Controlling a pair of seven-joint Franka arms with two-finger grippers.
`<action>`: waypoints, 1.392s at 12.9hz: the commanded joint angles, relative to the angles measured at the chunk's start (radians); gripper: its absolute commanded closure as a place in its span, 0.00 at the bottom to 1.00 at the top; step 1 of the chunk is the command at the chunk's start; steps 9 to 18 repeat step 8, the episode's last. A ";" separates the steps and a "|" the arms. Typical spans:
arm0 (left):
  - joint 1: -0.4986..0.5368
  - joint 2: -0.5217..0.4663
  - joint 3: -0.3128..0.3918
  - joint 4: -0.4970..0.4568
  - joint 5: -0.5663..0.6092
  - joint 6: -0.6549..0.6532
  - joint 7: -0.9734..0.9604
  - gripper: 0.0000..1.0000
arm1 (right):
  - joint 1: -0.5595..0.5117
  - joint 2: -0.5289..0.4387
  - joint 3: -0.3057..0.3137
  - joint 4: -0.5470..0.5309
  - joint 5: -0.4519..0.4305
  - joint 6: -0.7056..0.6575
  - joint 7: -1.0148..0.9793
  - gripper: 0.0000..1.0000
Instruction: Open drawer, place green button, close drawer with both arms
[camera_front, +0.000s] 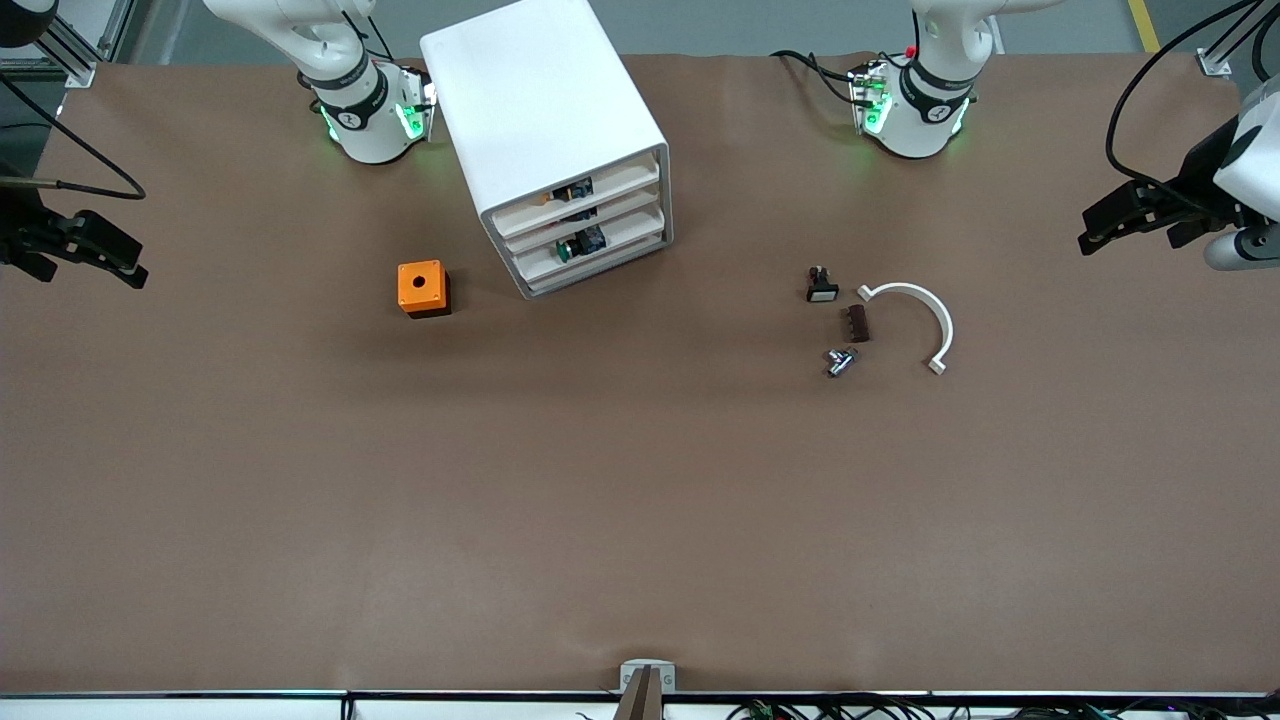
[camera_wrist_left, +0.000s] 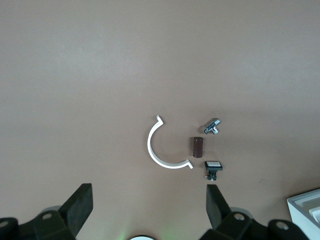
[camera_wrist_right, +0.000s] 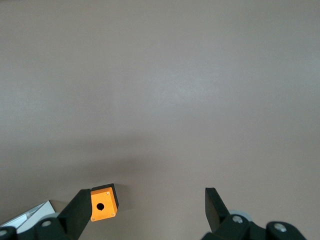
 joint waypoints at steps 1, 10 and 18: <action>0.017 -0.027 -0.023 -0.018 0.029 -0.007 0.019 0.00 | -0.023 -0.024 0.012 -0.013 0.019 0.000 -0.012 0.00; 0.013 0.006 -0.040 0.037 0.067 -0.006 0.013 0.00 | -0.023 -0.022 0.012 -0.015 0.018 0.000 -0.012 0.00; 0.013 0.006 -0.040 0.037 0.067 -0.006 0.013 0.00 | -0.023 -0.022 0.012 -0.015 0.018 0.000 -0.012 0.00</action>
